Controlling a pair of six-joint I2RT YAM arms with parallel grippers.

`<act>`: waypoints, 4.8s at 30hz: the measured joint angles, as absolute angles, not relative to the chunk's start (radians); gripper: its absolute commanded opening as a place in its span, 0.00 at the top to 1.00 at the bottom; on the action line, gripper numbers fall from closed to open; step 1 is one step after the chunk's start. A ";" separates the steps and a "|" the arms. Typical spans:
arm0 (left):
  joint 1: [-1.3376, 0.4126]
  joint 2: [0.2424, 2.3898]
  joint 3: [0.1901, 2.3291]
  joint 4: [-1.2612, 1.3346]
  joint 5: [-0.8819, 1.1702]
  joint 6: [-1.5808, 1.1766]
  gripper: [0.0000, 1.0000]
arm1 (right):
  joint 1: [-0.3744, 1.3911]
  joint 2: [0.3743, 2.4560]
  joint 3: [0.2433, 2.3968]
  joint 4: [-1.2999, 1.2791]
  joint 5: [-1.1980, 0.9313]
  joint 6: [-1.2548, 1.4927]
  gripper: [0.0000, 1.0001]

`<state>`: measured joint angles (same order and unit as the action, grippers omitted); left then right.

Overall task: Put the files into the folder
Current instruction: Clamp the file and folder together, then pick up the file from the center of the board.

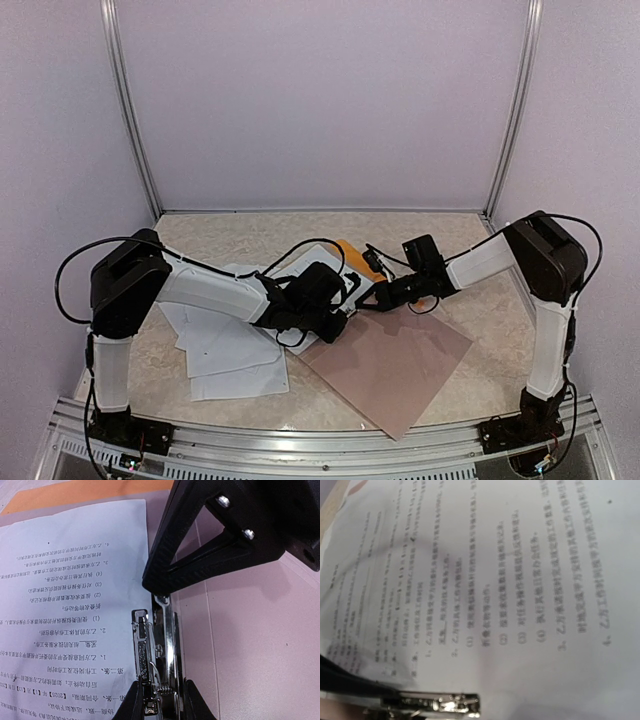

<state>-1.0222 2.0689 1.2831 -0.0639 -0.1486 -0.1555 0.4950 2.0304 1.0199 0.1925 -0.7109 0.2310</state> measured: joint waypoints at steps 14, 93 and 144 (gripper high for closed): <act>-1.012 2.059 1.269 -0.046 -0.131 -0.155 0.83 | 0.514 2.058 1.011 0.269 -0.551 0.198 1.00; -1.016 1.785 1.227 -0.264 -0.099 -0.427 0.44 | 0.589 1.309 0.604 -0.044 -0.191 0.444 0.36; -0.126 1.572 0.923 -0.580 0.131 -0.715 0.49 | 1.164 2.261 1.686 -0.212 -0.161 0.187 0.43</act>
